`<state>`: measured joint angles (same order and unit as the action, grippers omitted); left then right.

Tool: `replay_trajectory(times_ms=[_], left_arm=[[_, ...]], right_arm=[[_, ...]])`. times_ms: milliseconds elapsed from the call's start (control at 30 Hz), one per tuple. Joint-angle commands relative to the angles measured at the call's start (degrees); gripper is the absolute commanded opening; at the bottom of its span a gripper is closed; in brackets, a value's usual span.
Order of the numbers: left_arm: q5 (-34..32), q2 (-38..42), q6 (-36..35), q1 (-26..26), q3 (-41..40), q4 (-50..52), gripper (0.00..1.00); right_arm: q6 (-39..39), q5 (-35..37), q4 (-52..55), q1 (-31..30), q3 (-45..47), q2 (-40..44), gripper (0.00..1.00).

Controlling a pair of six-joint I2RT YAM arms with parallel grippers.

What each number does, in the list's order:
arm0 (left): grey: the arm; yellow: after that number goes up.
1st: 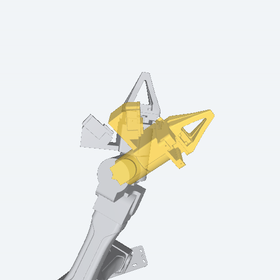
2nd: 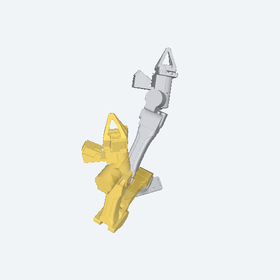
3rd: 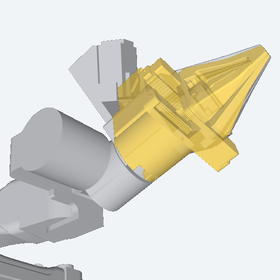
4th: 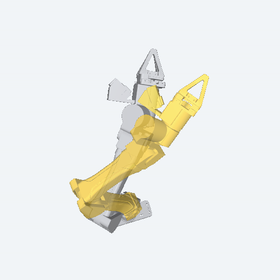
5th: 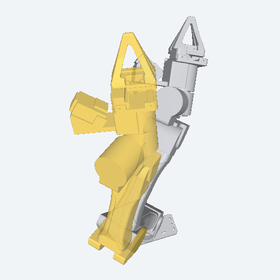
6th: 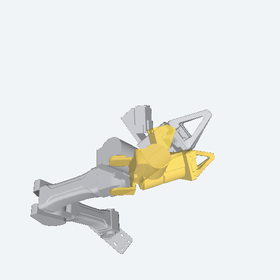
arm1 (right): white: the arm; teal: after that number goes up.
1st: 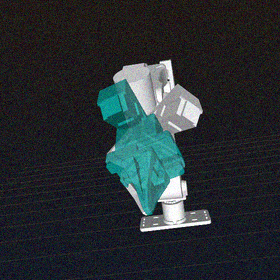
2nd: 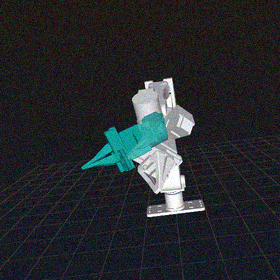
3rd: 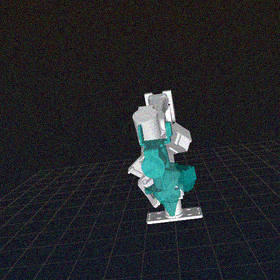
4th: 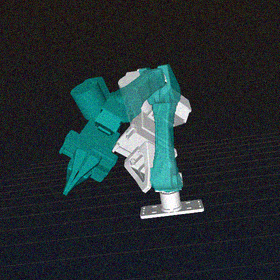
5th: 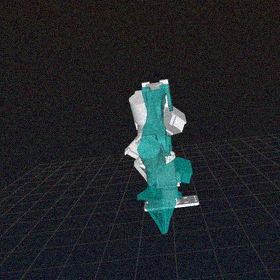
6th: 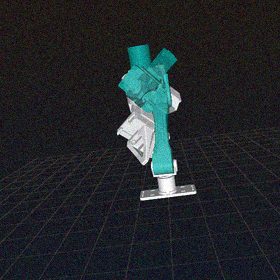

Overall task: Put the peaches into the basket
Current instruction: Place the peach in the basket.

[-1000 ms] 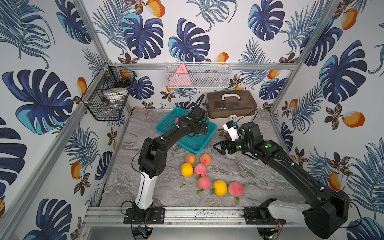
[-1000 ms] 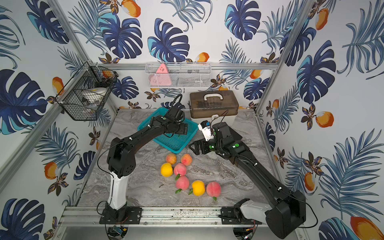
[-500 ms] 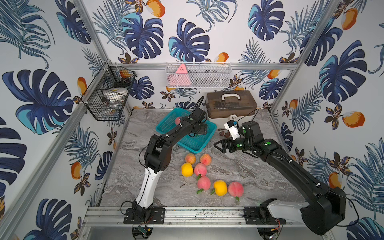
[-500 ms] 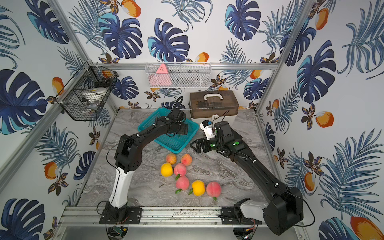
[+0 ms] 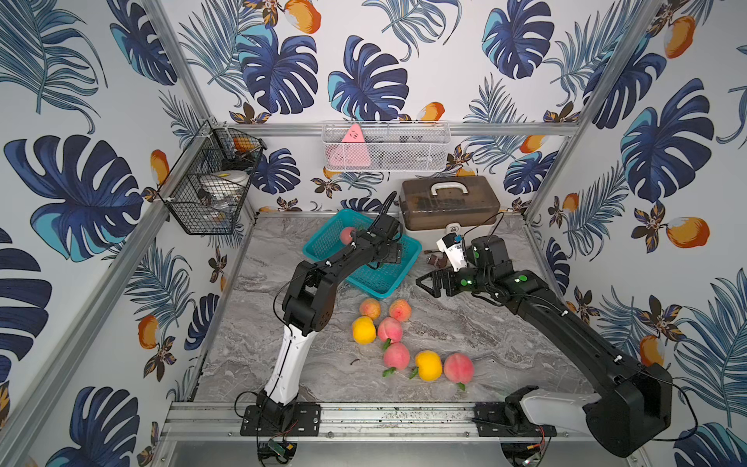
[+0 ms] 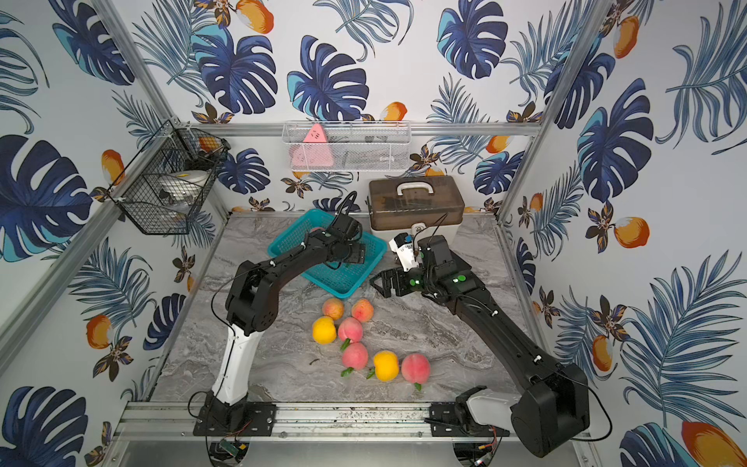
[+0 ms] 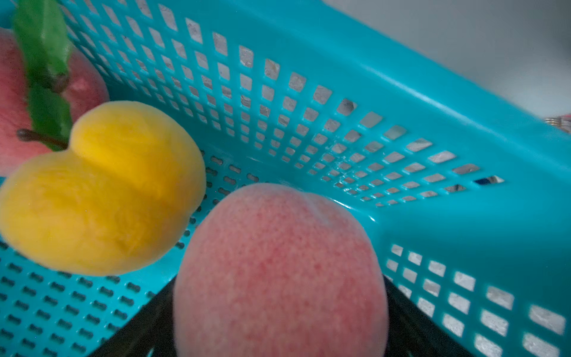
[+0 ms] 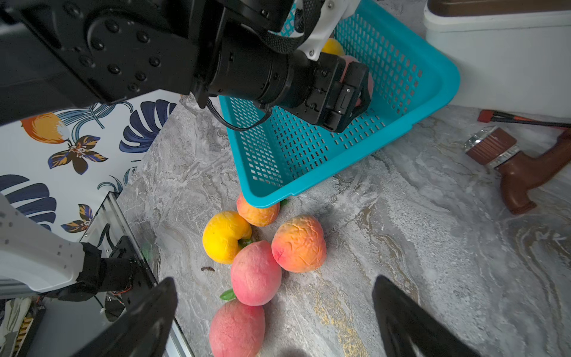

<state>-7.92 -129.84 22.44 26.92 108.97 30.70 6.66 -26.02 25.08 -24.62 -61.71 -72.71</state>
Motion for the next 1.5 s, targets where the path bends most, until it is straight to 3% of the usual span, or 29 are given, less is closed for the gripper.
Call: replay_trajectory(times_ms=[0,933,1467], left_arm=[[-1.52,-0.15,0.54,-0.16,-0.34,-2.39,0.86],[-3.78,-1.86,1.21,-0.11,-0.75,-3.89,0.87],[-2.87,-2.26,1.27,-0.16,0.08,-3.31,0.95]], right_arm=[[0.11,-0.43,-1.43,0.18,0.19,0.4,1.0],[0.3,-1.09,-1.79,1.15,0.76,0.46,1.0],[-0.15,-0.97,-1.35,1.99,1.58,1.22,1.0]])
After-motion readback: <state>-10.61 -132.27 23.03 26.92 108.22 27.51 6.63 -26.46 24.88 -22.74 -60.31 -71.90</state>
